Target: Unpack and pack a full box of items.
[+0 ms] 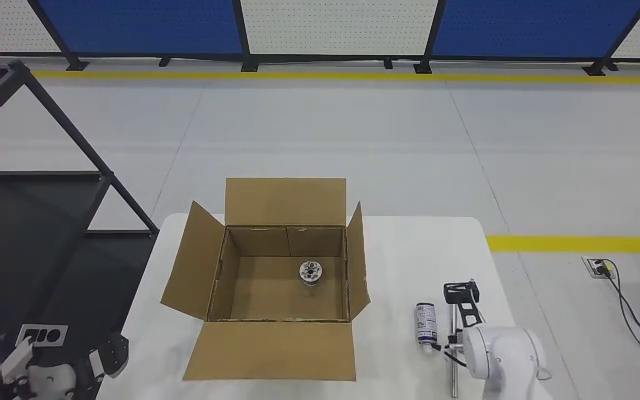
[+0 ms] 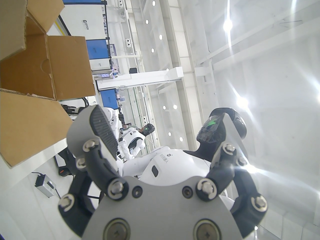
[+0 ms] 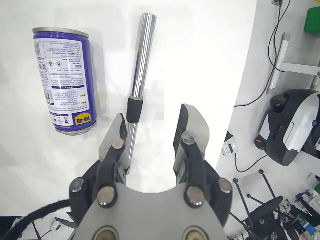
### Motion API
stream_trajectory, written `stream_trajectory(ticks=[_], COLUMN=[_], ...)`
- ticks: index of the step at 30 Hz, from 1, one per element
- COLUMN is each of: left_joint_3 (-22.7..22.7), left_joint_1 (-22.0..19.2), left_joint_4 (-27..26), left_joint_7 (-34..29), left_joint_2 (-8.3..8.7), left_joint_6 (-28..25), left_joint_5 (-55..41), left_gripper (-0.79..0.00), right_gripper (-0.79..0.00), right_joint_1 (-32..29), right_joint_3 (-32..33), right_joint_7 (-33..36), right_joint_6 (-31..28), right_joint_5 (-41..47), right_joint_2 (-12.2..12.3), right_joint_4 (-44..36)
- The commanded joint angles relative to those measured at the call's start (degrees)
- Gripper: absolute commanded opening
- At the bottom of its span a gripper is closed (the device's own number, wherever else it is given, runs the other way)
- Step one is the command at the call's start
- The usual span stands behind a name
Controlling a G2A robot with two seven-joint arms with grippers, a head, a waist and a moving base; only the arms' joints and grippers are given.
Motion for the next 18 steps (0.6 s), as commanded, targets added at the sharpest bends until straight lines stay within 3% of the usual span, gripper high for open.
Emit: stream_trajectory(ticks=[1, 8, 18], left_joint_3=[0.0, -0.2, -0.3], left_joint_1=[0.0, 0.2, 0.6], left_joint_4=[0.1, 0.2, 0.0], left_joint_7=[0.0, -0.2, -0.4], left_joint_2=[0.00, 0.00, -0.03], left_joint_6=[0.1, -0.2, -0.5], left_joint_5=[-0.1, -0.4, -0.5], left_gripper=[0.000, 0.000, 0.000], right_gripper=[-0.277, -0.400, -0.428], right_joint_1=[0.1, 1.4, 2.0], right_joint_3=[0.0, 0.1, 0.6], right_joint_7=[0.0, -0.9, -2.0], right_joint_6=[0.3, 0.5, 0.6], right_joint_5=[0.8, 3.0, 4.7], right_joint_2=[0.0, 0.0, 0.2], right_joint_4=[0.4, 3.7, 6.0])
